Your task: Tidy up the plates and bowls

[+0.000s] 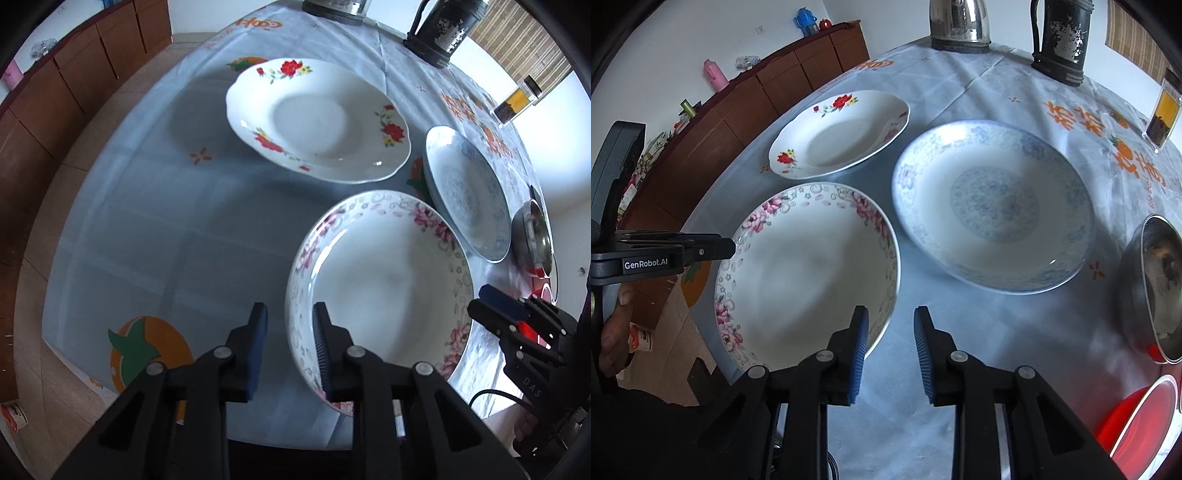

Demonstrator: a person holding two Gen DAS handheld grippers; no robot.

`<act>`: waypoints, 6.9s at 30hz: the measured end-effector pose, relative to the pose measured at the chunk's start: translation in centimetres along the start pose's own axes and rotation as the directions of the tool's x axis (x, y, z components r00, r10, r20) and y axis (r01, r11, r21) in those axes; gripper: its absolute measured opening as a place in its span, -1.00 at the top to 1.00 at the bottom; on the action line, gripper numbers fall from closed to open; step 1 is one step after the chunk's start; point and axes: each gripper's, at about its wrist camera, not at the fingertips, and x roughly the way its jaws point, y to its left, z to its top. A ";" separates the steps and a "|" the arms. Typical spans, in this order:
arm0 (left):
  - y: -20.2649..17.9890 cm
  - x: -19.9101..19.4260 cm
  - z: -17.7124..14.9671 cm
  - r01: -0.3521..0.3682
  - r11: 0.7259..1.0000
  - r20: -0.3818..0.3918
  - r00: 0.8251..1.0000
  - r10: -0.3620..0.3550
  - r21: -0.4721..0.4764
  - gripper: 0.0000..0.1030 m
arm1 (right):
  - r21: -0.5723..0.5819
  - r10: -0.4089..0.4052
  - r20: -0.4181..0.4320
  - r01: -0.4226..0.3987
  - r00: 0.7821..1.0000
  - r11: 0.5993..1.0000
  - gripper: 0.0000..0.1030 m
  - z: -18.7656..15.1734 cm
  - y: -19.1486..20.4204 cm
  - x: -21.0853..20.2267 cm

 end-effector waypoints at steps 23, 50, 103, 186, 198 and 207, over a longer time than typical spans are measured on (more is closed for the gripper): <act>0.6 1.2 -0.3 0.034 0.999 -0.036 0.999 -0.034 0.003 0.88 | -0.026 0.015 -0.040 -0.016 0.999 1.000 0.71 -0.5 0.9 1.9; -2.1 -0.7 -0.3 0.022 0.996 0.016 1.000 -0.024 0.089 0.88 | -0.043 -0.025 0.039 0.026 0.999 0.999 0.71 -1.0 1.1 -1.1; -8.9 -1.1 4.1 0.059 0.968 0.046 0.996 -0.072 0.242 0.88 | 0.089 -0.112 0.127 0.101 0.986 0.991 0.71 0.2 -5.7 -3.6; -14.9 2.7 9.5 0.067 0.935 0.022 0.997 -0.079 0.347 0.87 | 0.238 -0.201 0.082 0.176 0.976 0.955 0.72 3.1 -12.9 -1.4; -14.8 3.7 10.1 0.061 0.937 0.011 0.998 -0.069 0.344 0.86 | 0.213 -0.219 0.081 0.198 0.972 0.957 0.72 3.8 -13.0 -0.8; -15.2 3.8 10.3 0.044 0.932 0.025 0.998 -0.056 0.359 0.85 | 0.204 -0.226 0.078 0.207 0.971 0.957 0.72 4.0 -13.1 -0.4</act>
